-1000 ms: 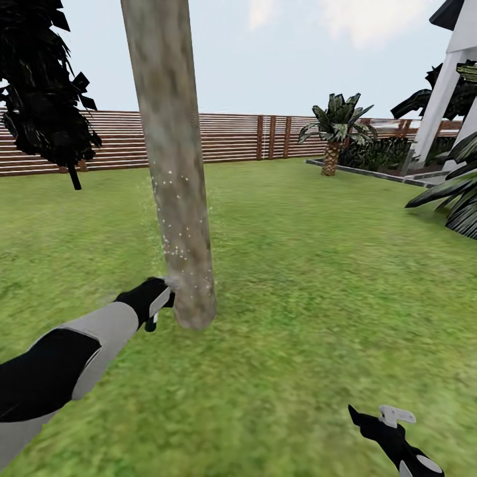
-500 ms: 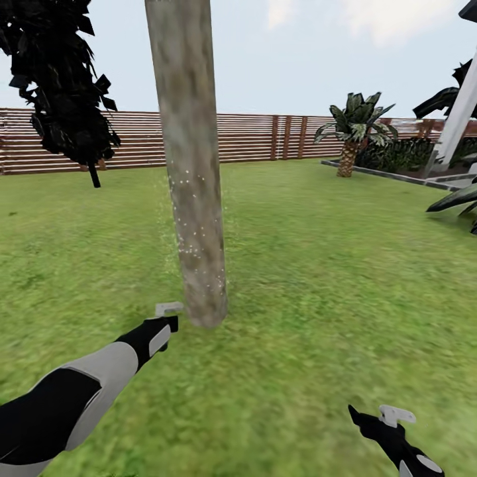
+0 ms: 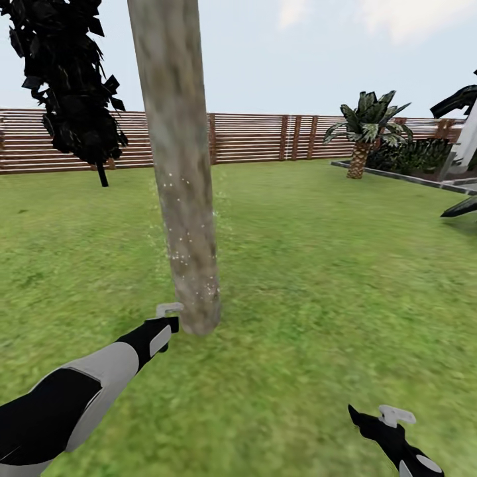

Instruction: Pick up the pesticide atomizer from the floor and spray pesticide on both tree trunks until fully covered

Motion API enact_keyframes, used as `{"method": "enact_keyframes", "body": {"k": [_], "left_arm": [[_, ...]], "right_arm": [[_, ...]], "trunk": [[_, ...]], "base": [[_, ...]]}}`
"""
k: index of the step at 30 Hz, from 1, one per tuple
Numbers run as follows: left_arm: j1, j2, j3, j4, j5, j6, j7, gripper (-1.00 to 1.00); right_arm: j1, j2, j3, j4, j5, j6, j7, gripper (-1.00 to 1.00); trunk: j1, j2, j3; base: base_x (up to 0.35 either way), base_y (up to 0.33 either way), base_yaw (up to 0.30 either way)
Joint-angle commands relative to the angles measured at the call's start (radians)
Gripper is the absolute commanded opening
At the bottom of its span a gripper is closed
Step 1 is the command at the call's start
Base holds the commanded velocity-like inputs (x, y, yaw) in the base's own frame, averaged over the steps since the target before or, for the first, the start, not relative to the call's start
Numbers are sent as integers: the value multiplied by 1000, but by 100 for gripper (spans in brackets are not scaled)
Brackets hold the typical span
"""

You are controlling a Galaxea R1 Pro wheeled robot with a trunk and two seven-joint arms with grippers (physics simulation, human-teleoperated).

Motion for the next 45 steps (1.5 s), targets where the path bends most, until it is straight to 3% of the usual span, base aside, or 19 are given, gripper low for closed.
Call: {"method": "enact_keyframes", "body": {"k": [1, 14, 21, 35, 39, 41, 44, 45], "left_arm": [[0, 0, -1, 0, -1, 1, 0, -100], [0, 0, -1, 0, -1, 2, 0, -100], [0, -12, -1, 0, 0, 3, 1, -100], [2, -16, -1, 0, 1, 2, 0, -100], [42, -19, 0, -10, -3, 0, -3, -100], [46, -26, 3, -93, -4, 45, 2, -100], [41, -26, 4, -277, -6, 318, 4, -100], [31, -25, 5, -379, -7, 427, 6, -100]], "right_arm": [[0, 0, 0, 0, 0, 0, 0, 100], [0, -1, 0, 0, 0, -1, 0, 100], [0, 0, 0, 0, 0, 0, 0, 100], [0, -1, 0, 1, 0, -1, 0, 100], [0, -1, 0, 0, 0, -1, 0, 100], [0, -1, 0, 0, 0, -1, 0, 100], [0, -1, 0, 2, 0, -1, 0, 100], [0, -1, 0, 2, 0, -1, 0, 100]], "trunk": [[0, 0, 0], [0, 0, 0], [0, 0, 0], [0, 0, 0], [0, 0, 0], [0, 0, 0], [0, 0, 0], [0, 0, 0]], "base": [[176, -267, 234], [164, -269, 233], [10, -304, 31], [0, -292, 215], [0, -29, 12], [0, -2, 1], [0, 0, 0], [0, 0, 0]]}}
